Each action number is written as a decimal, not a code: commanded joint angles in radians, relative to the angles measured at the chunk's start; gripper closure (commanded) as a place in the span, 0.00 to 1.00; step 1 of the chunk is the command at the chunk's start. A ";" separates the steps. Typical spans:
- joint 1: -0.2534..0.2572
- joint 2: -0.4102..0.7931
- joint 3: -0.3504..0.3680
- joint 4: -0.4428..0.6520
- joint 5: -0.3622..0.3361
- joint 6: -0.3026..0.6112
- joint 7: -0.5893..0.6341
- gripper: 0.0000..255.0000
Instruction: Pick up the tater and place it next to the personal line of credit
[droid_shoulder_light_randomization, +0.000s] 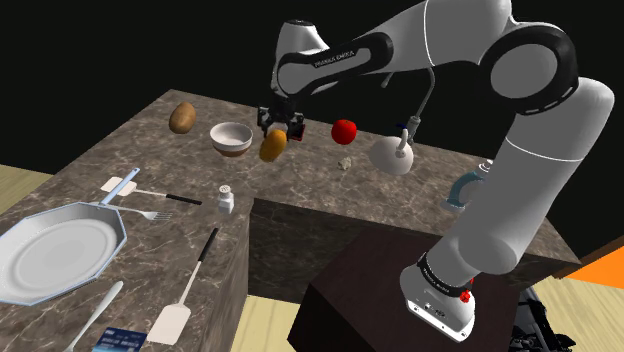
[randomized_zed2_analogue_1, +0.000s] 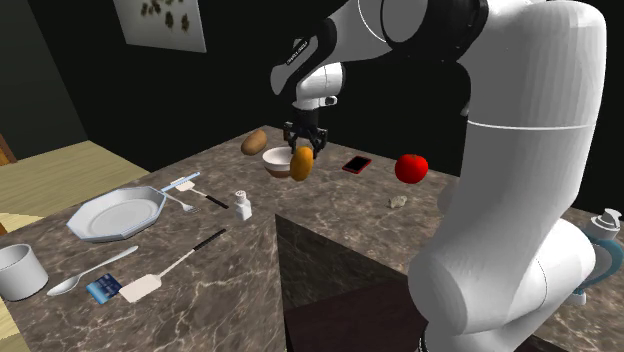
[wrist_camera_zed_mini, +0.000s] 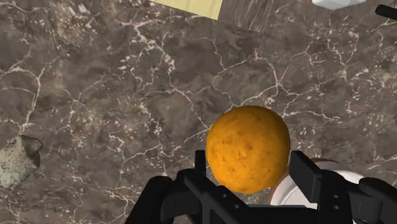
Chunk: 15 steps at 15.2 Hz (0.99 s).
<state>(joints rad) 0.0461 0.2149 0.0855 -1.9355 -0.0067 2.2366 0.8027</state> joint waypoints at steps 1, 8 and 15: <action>0.024 -0.029 0.014 -0.041 -0.005 0.012 0.042 1.00; 0.116 -0.083 0.075 -0.115 -0.026 0.031 0.209 1.00; 0.210 -0.096 0.143 -0.132 -0.052 0.032 0.386 1.00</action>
<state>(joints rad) 0.2404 0.1173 0.2173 -2.0713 -0.0535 2.2714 1.1578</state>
